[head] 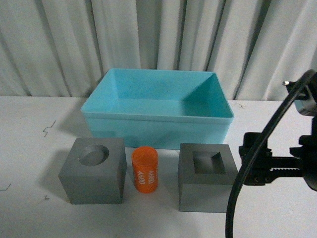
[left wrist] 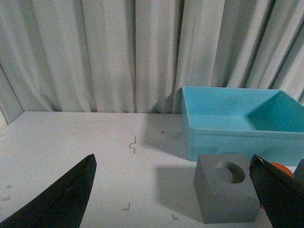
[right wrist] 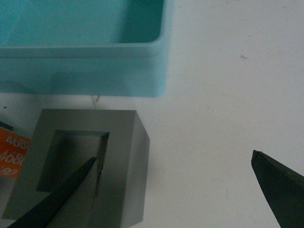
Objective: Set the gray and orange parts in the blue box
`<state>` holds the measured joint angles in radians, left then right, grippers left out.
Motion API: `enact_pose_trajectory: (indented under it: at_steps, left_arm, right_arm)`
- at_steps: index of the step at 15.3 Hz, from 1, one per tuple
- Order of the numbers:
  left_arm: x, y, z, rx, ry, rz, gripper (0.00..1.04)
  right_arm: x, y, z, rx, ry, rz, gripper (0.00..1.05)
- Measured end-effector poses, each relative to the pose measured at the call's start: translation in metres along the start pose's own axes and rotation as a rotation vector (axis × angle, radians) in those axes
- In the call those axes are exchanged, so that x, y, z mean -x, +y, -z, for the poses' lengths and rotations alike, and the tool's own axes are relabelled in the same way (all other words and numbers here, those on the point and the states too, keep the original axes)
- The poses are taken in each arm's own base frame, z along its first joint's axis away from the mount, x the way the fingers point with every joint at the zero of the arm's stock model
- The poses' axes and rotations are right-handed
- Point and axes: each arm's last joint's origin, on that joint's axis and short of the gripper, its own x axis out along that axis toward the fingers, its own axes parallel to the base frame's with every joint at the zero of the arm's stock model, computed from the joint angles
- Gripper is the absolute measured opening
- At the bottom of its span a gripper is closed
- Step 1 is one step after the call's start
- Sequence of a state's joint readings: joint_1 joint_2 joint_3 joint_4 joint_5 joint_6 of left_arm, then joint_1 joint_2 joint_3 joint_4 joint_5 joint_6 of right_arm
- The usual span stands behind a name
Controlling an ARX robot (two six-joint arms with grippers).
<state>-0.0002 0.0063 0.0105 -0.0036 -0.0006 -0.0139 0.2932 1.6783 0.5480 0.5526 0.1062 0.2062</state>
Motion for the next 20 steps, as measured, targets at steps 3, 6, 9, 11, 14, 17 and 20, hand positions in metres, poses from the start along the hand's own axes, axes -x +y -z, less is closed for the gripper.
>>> enact_pose_trajectory:
  at_steps: [3, 6, 9, 11, 14, 17, 20]
  left_arm:
    - [0.000, 0.000, 0.000, 0.000, 0.000, 0.000, 0.98]
    - [0.000, 0.000, 0.000, 0.000, 0.000, 0.000, 0.98]
    - [0.000, 0.000, 0.000, 0.000, 0.000, 0.000, 0.98]
    - [0.000, 0.000, 0.000, 0.000, 0.000, 0.000, 0.98]
    - [0.000, 0.000, 0.000, 0.000, 0.000, 0.000, 0.98]
    - [0.000, 0.000, 0.000, 0.000, 0.000, 0.000, 0.98]
    - [0.000, 0.000, 0.000, 0.000, 0.000, 0.000, 0.98]
  right_arm:
    - [-0.012, 0.014, -0.005, 0.009, 0.009, -0.027, 0.98]
    - [-0.022, 0.024, -0.006, 0.005, 0.020, -0.035, 0.98]
    - [-0.029, 0.033, -0.001, 0.002, 0.046, -0.045, 0.98]
    - [-0.035, 0.037, 0.001, 0.001, 0.061, -0.044, 0.98]
    - [-0.043, 0.038, 0.006, -0.012, 0.092, -0.022, 0.98]
    - [-0.048, 0.037, 0.014, -0.036, 0.125, -0.010, 0.84]
    - [-0.048, 0.032, 0.011, -0.051, 0.118, 0.001, 0.26]
